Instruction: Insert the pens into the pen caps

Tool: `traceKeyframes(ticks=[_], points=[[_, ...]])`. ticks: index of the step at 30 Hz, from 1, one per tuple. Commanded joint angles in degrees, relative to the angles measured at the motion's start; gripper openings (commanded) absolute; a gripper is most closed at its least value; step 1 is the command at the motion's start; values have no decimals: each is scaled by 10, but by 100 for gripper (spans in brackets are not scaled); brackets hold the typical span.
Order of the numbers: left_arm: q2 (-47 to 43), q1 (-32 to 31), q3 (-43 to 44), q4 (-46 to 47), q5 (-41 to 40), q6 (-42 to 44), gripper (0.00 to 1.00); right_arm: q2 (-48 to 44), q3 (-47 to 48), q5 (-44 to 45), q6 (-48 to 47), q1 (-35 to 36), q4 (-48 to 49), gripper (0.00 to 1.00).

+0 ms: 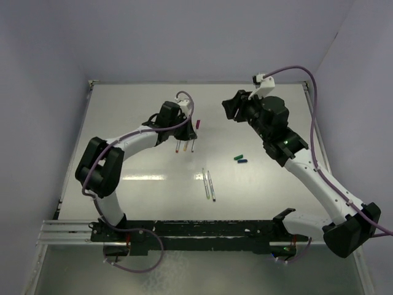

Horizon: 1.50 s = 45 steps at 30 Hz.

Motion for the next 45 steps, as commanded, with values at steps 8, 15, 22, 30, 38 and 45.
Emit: traceKeyframes(ticks=[8,15,22,30,38,45], points=[[114,0,151,-93,-75,18,2,-10,-30,98,28,1,-95,50],[161,-1,193,-133,-78,31,5,10,-34,92,39,0,-86,50],[184,-2,202,-136,-78,25,8,42,-31,75,49,1,-81,50],[208,-2,213,-132,-65,2,14,72,-31,54,54,1,-74,50],[207,-2,214,-123,-54,-18,34,90,-36,32,50,1,-75,50],[168,-2,213,-121,-65,-18,42,98,-38,13,38,1,-78,49]])
